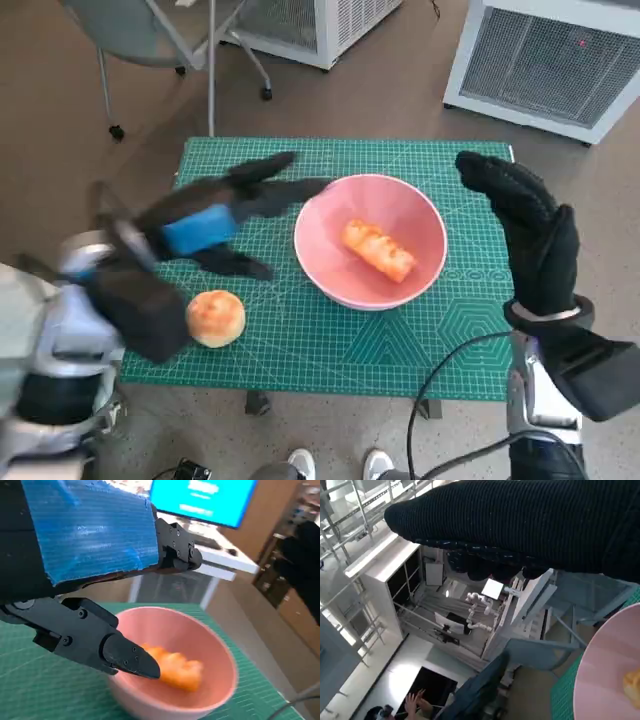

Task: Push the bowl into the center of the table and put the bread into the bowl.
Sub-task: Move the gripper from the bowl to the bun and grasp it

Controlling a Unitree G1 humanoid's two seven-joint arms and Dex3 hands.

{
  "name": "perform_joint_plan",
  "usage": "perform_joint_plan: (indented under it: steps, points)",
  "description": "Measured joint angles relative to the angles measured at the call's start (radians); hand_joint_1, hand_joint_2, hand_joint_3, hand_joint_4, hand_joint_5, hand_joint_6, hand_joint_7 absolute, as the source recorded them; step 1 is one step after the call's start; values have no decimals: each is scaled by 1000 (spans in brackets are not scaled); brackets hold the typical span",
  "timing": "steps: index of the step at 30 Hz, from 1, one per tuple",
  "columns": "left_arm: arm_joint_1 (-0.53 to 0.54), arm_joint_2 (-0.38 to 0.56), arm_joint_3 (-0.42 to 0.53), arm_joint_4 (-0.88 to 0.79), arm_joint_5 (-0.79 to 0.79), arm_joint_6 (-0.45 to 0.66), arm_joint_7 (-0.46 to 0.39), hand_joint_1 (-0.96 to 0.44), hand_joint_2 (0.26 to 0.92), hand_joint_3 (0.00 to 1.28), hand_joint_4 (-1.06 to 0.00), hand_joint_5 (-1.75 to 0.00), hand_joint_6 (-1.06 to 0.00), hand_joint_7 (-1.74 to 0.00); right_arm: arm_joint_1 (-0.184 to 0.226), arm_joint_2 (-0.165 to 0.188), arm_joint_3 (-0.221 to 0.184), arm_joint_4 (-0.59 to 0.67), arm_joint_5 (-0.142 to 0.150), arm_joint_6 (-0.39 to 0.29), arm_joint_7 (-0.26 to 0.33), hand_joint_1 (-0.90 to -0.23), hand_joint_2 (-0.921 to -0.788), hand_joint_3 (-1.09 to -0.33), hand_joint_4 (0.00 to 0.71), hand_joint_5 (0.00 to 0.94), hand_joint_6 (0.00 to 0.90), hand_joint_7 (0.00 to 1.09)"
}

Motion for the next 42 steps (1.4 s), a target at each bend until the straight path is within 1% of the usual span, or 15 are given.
perform_joint_plan:
  steps: [7,12,18,24,30,36,42]
  points:
    - [96,106,60,-116,-3,139,-60,-351,801,0,-31,-1,-250,-4,-13,4,1,23,1,-3,0,-610,-921,-782,242,3,-1,530]
    - [134,144,79,-157,-3,190,-76,-345,791,0,-37,-3,-255,-6,-24,4,2,37,2,-4,1,-608,-921,-782,242,3,-1,532]
    - [209,161,117,-164,-39,166,-86,-307,776,0,-57,-7,-278,-13,-40,7,5,60,2,-15,8,-603,-921,-783,242,3,-1,536]
    - [279,166,125,-149,-55,133,-97,-271,769,0,-73,-8,-287,-12,-46,7,5,83,3,-29,16,-609,-921,-782,243,3,-1,548]
    - [305,167,125,-120,-57,98,-97,-250,760,0,-84,-7,-290,-10,-62,7,3,109,8,-40,27,-610,-921,-781,243,3,-1,553]
    - [325,167,119,-116,-53,96,-97,-219,754,1,-87,-3,-292,-7,-74,7,2,126,11,-48,36,-606,-921,-783,242,2,-1,553]
    - [338,165,85,-114,-31,105,-96,-204,754,1,-88,-2,-292,-4,-77,7,2,133,21,-49,42,-605,-921,-783,242,2,-1,553]
